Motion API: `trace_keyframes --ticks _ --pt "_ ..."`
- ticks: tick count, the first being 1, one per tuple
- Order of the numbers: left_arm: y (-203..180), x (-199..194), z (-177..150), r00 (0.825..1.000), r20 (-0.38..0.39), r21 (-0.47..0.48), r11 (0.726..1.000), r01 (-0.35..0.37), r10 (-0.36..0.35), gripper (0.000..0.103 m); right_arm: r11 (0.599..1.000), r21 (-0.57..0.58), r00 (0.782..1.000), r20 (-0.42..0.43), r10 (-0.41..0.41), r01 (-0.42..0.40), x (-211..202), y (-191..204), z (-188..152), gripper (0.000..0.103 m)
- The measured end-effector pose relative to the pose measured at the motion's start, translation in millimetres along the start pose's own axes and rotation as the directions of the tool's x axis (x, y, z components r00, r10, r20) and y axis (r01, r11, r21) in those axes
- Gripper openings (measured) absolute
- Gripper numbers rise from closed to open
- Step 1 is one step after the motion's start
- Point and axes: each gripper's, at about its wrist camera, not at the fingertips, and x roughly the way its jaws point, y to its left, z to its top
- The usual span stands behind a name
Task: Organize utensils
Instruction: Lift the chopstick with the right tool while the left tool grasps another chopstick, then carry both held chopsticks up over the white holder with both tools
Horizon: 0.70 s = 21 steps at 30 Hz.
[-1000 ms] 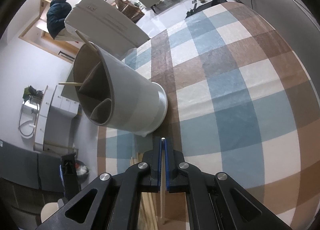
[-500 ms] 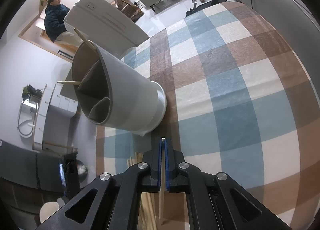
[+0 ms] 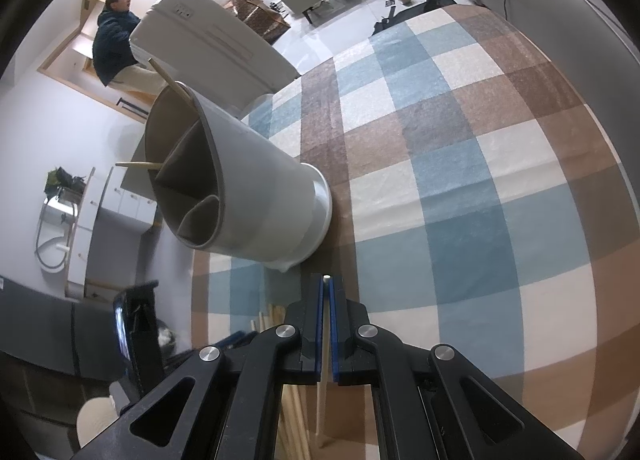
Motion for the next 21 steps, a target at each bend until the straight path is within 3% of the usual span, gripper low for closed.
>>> trace_keyframes --ticks 6,10,15,21 --pt "4 -4 -2 0.999 0.018 -0.031 0.998 0.046 -0.045 0.001 0.999 -0.042 1.0 0.01 0.001 0.0 -4 11 0 0.002" --pt "13 -27 -1 0.99 0.105 -0.07 0.992 0.103 -0.095 0.0 0.995 -0.096 1.0 0.029 0.002 0.001 -9 25 -3 0.002" --pt "14 -74 -12 0.952 0.266 -0.071 0.981 0.178 -0.153 0.0 0.975 -0.22 0.996 0.087 -0.006 0.025 -23 52 -18 0.002" --pt "15 -103 -28 0.925 0.325 -0.035 0.975 0.217 -0.195 0.0 0.934 -0.348 0.986 0.166 -0.028 0.085 -42 83 -41 0.002"
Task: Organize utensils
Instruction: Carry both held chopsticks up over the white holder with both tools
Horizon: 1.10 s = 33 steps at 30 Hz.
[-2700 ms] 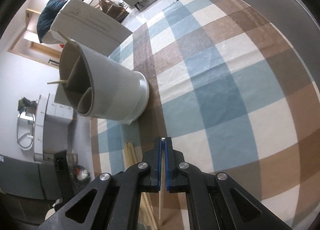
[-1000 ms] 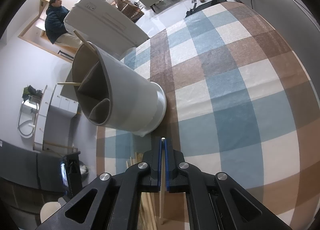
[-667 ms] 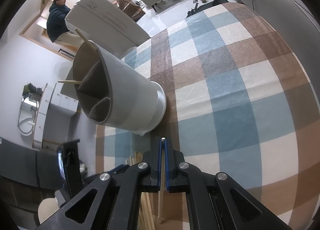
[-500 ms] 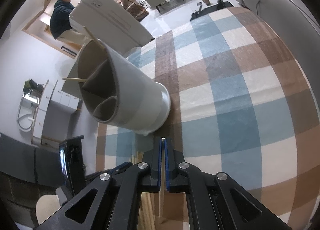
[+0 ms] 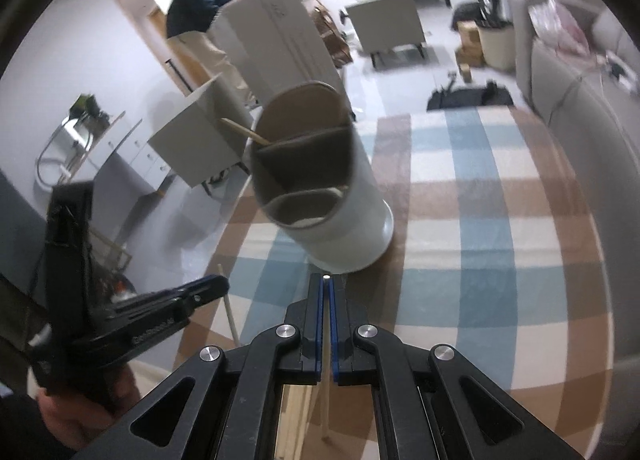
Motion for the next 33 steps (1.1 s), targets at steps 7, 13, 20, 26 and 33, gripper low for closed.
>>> trace_keyframes --ticks 7,13,20,26,33 --pt "9 -7 3 0.999 -0.019 0.033 0.999 0.03 -0.029 0.0 0.999 -0.018 0.998 0.05 -0.029 0.03 -21 19 -14 0.002" --pt "5 -19 2 0.999 -0.025 0.056 0.998 0.03 -0.029 0.0 0.999 0.011 0.997 0.066 -0.048 0.047 -31 21 -24 0.002" --pt "-1 -27 1 0.999 -0.033 0.095 0.995 0.033 -0.03 0.0 0.997 0.05 0.996 0.062 -0.058 0.055 -38 18 -29 0.002" --pt "-3 -36 12 0.998 -0.027 0.107 0.993 0.052 -0.049 0.0 0.997 0.051 0.995 0.084 -0.056 0.052 -44 21 -20 0.002" --pt "-3 -42 40 0.998 -0.033 0.112 0.992 0.062 -0.058 0.0 0.998 0.028 0.993 0.103 -0.051 0.048 -46 28 5 0.002"
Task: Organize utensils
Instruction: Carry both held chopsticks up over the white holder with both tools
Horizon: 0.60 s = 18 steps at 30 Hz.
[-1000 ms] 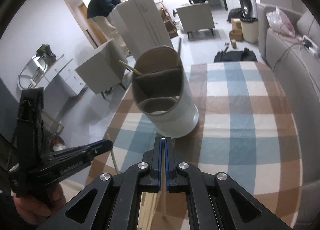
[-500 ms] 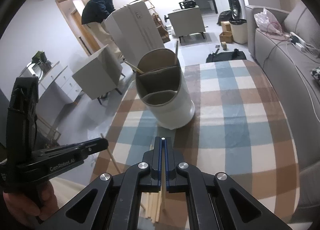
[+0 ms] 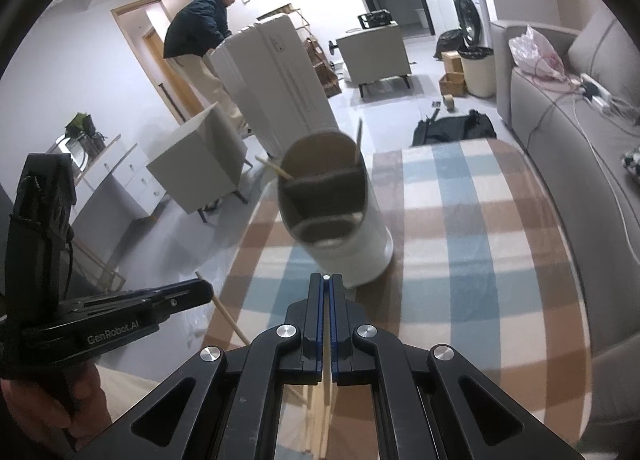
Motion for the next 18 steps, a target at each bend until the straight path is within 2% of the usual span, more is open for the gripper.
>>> trace_keyframes --ticks 7,13,18 --pt "-5 -17 54 1.0 0.024 0.018 1.0 0.011 -0.011 0.0 0.999 -0.033 0.999 0.047 0.009 -0.008 -4 8 57 0.002" --pt "-13 -32 115 0.997 0.074 0.045 0.999 0.016 -0.019 0.0 0.999 -0.044 0.995 0.101 0.008 -0.003 -3 15 121 0.001" --pt "-17 -40 153 0.993 0.112 0.059 0.998 0.028 -0.034 0.0 1.0 -0.019 0.988 0.155 0.021 -0.018 -3 11 172 0.001"
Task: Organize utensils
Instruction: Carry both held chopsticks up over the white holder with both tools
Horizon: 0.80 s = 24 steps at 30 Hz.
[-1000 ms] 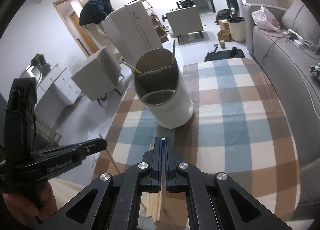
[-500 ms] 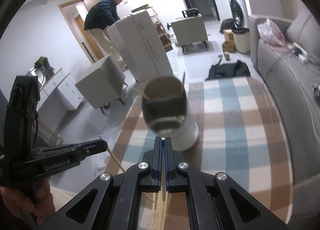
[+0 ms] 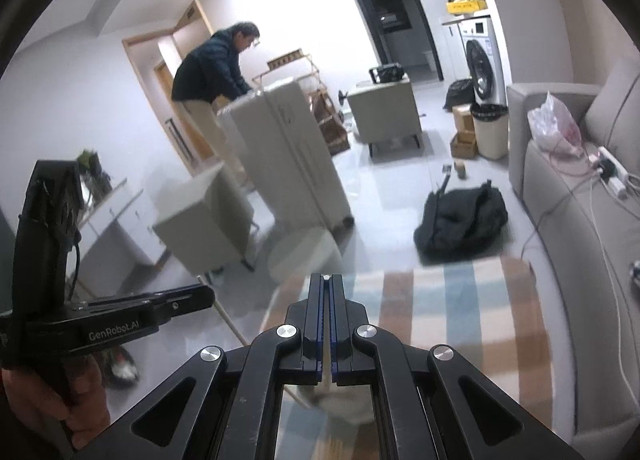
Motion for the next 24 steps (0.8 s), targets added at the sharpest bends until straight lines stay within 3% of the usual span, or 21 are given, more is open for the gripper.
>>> trace_keyframes --ticks 4,8,16,24 --pt "1 1 25 0.999 0.035 0.002 1.0 0.008 -0.008 0.0 1.0 -0.005 1.0 0.029 -0.007 0.007 8 -2 28 0.001" --pt "1 12 35 0.999 0.041 0.004 1.0 0.005 -0.005 0.0 1.0 -0.014 1.0 0.015 -0.007 0.008 26 -6 34 0.001" --pt "2 39 21 0.998 0.059 0.006 1.0 0.011 -0.012 0.0 1.0 -0.02 0.999 -0.038 -0.026 0.025 57 -13 13 0.002" --pt "10 63 4 0.998 -0.027 -0.037 0.998 0.056 -0.057 0.0 0.999 0.024 0.994 -0.104 -0.026 0.028 78 -26 -17 0.003"
